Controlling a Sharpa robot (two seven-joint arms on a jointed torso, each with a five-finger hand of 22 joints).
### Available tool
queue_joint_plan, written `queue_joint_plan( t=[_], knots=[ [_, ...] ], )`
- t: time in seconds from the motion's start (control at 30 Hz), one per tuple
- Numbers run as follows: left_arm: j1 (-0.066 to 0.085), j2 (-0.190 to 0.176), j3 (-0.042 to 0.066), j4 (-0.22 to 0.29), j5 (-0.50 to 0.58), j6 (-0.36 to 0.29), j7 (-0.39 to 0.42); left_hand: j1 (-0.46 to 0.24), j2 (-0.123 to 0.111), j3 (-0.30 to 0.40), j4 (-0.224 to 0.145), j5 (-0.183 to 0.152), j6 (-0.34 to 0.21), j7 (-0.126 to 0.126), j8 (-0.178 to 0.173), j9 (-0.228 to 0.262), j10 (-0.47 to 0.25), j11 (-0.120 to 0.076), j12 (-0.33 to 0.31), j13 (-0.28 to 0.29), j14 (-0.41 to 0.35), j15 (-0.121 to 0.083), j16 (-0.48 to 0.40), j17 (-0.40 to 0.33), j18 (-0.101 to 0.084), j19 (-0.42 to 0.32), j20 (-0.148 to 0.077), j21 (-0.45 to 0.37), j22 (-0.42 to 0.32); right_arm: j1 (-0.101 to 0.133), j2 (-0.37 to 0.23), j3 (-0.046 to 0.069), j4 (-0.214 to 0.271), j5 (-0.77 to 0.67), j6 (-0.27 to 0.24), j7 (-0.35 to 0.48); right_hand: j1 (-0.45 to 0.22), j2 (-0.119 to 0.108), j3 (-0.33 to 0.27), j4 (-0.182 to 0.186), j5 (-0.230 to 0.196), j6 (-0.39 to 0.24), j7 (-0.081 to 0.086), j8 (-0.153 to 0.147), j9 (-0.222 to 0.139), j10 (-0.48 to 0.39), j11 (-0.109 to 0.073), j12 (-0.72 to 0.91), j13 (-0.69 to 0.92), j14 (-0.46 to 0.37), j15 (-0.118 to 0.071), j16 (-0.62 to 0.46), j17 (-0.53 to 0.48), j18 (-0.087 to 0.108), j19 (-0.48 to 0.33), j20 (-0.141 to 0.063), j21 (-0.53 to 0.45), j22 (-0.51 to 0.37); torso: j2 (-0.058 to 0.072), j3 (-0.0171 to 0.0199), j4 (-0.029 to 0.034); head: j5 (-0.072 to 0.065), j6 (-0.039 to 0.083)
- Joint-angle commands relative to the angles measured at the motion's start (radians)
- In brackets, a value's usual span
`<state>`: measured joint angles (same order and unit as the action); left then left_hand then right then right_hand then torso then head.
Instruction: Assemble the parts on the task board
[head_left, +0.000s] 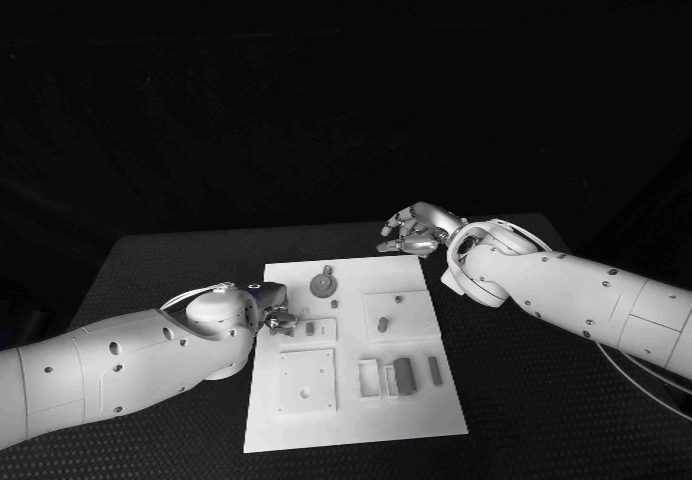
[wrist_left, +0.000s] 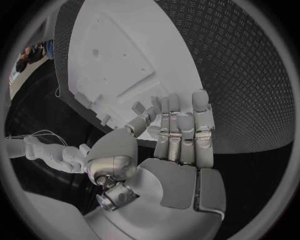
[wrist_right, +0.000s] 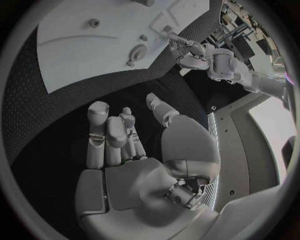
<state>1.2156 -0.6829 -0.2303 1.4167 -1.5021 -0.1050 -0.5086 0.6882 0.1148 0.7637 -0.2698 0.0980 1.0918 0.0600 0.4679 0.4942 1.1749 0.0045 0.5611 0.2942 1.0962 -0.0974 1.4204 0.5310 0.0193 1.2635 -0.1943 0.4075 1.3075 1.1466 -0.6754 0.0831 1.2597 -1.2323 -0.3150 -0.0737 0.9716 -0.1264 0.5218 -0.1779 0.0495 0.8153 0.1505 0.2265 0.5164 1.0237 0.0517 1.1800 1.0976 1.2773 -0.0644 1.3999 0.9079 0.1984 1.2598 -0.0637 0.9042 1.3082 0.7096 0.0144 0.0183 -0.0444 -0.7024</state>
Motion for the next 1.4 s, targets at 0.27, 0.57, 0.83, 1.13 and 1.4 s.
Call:
queue_joint_plan(
  t=[0.27, 0.57, 0.83, 1.13, 1.4],
  knots=[
    [-0.009, -0.012, -0.006, -0.001, 0.024, -0.007, 0.003, -0.001, 0.009, 0.008, 0.003, -0.012, 0.003, 0.001, 0.005, -0.001, 0.004, 0.001, 0.004, -0.003, 0.001, -0.006, -0.008, 0.003, 0.027, -0.004, -0.006, 0.004, 0.022, -0.001, 0.000, 0.000, 0.000, 0.000, 0.010, 0.007, -0.008, 0.002, -0.001, 0.005, 0.004, -0.010, 0.015, -0.003, 0.001, -0.006, 0.000, 0.005, -0.002, -0.001, 0.005, -0.005, 0.001, 0.063, 0.002, -0.007, -0.003, 0.018, 0.000, 0.0004, -0.0005, -0.001, 0.006],
    [-0.009, -0.037, -0.002, -0.011, 0.162, -0.091, 0.015, 0.011, -0.002, 0.017, 0.004, -0.023, 0.000, 0.002, 0.005, 0.000, 0.001, 0.002, 0.006, -0.004, 0.002, -0.006, -0.013, 0.006, 0.027, -0.006, -0.006, 0.004, 0.022, -0.001, -0.001, 0.000, -0.001, 0.002, 0.011, 0.007, -0.008, 0.002, -0.001, 0.006, 0.004, -0.010, 0.015, -0.003, 0.001, -0.006, 0.000, 0.005, -0.002, -0.001, 0.005, -0.005, 0.001, 0.063, 0.002, -0.006, -0.003, 0.018, 0.000, 0.0006, 0.0001, -0.002, 0.009],
    [-0.008, -0.049, 0.003, -0.033, 0.317, -0.158, 0.031, 0.050, -0.030, 0.026, 0.033, -0.031, -0.003, 0.003, 0.006, 0.004, -0.003, 0.003, 0.011, -0.006, 0.004, -0.005, -0.020, 0.012, 0.028, -0.004, -0.005, 0.004, 0.022, -0.001, -0.003, 0.000, -0.001, 0.003, 0.012, 0.006, -0.008, 0.002, -0.001, 0.005, 0.004, -0.010, 0.015, -0.003, 0.001, -0.006, 0.000, 0.005, -0.002, -0.002, 0.005, -0.005, 0.001, 0.063, 0.002, -0.006, -0.003, 0.018, -0.001, 0.0002, 0.0004, -0.001, 0.012],
    [-0.008, -0.044, 0.004, -0.064, 0.345, -0.198, 0.051, 0.059, -0.036, 0.024, 0.040, -0.035, -0.005, 0.004, 0.005, 0.005, -0.005, 0.003, 0.012, -0.006, 0.003, -0.004, -0.022, 0.014, 0.027, -0.006, -0.005, 0.003, 0.021, -0.001, -0.004, 0.000, 0.000, 0.004, 0.012, 0.005, -0.008, 0.002, -0.001, 0.005, 0.004, -0.010, 0.015, -0.003, 0.001, -0.006, 0.000, 0.005, -0.002, -0.002, 0.005, -0.006, 0.001, 0.063, 0.002, -0.006, -0.003, 0.018, 0.000, 0.0000, 0.0008, 0.001, 0.017],
    [-0.008, -0.036, 0.004, -0.079, 0.336, -0.241, 0.070, 0.065, -0.042, 0.017, 0.050, -0.046, -0.009, 0.006, 0.004, 0.006, -0.009, 0.005, 0.013, -0.007, 0.003, -0.003, -0.026, 0.015, 0.027, -0.008, -0.003, 0.002, 0.021, -0.001, -0.003, 0.000, 0.000, 0.004, 0.012, 0.005, -0.008, 0.002, -0.002, 0.005, 0.004, -0.010, 0.015, -0.003, 0.001, -0.006, 0.000, 0.005, -0.002, -0.002, 0.005, -0.006, 0.001, 0.063, 0.002, -0.006, -0.004, 0.018, 0.000, -0.0003, 0.0004, 0.003, 0.019]
  ],
)
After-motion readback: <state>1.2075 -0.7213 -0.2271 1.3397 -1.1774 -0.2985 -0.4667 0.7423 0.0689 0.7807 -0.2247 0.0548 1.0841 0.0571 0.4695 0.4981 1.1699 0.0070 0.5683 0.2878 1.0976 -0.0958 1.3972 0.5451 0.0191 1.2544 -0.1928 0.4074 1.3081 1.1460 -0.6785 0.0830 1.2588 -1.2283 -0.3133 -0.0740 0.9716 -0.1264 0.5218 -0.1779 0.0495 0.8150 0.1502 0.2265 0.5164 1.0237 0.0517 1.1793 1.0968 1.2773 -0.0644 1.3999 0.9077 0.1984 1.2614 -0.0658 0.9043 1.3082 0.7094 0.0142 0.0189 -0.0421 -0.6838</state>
